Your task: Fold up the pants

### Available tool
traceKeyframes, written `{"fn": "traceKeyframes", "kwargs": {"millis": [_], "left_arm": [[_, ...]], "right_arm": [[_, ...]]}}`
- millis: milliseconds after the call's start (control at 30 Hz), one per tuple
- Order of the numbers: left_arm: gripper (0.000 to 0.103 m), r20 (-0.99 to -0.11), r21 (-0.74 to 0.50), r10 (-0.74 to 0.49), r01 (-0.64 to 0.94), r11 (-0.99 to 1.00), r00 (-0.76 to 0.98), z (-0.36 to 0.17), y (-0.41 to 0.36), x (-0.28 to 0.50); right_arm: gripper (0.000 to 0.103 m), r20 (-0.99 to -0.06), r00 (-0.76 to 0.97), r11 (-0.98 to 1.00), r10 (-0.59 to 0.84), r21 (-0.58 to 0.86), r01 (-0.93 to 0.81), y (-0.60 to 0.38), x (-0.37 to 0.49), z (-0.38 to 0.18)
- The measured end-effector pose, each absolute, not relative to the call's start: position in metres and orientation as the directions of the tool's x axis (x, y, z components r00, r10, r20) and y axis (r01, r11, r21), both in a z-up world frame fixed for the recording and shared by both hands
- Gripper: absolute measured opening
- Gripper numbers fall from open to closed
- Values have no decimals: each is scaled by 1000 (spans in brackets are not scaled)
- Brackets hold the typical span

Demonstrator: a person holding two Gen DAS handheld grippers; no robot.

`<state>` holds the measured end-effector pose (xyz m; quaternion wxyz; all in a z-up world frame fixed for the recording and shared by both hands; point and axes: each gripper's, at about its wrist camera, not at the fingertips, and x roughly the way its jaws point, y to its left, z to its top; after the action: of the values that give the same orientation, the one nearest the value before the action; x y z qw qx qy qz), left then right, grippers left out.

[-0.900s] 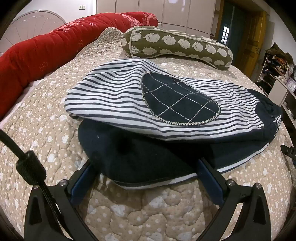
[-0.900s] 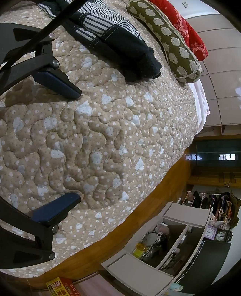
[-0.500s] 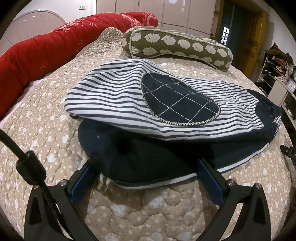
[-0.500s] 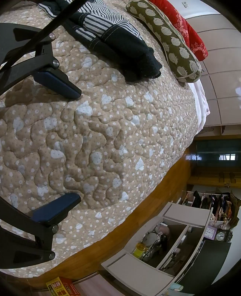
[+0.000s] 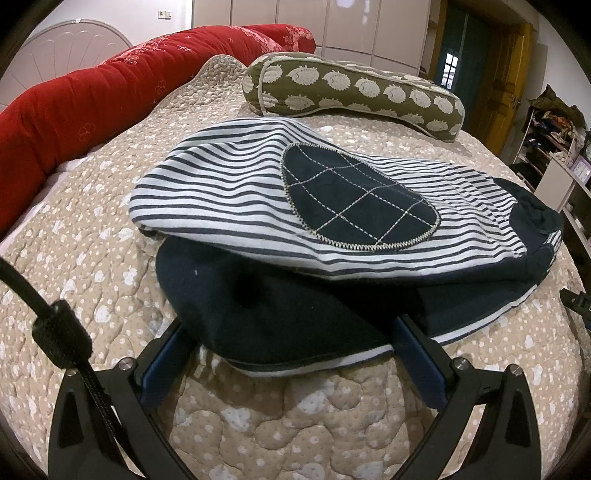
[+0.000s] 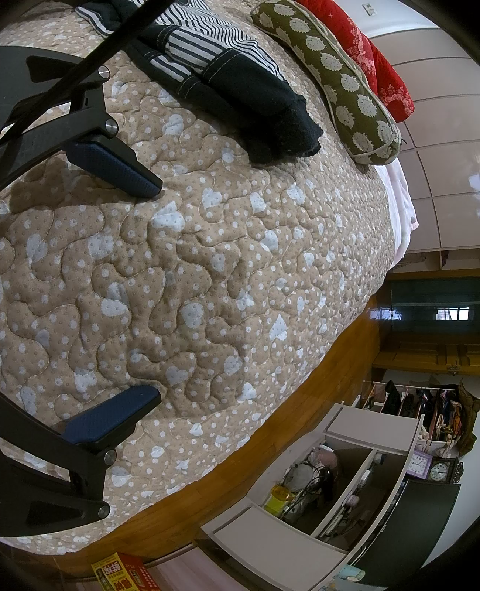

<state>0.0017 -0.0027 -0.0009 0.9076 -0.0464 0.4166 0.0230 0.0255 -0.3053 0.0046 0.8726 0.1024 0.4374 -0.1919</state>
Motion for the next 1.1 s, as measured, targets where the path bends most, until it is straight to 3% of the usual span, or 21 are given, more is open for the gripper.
{"fn": "traceKeyframes", "kwargs": {"millis": [1100], "left_arm": [[103,-741,-110,-32,-74,991,670,4,1,-4]], "right_arm": [[103,-805,534,903,-258,-4,430,-302,30,5]]}}
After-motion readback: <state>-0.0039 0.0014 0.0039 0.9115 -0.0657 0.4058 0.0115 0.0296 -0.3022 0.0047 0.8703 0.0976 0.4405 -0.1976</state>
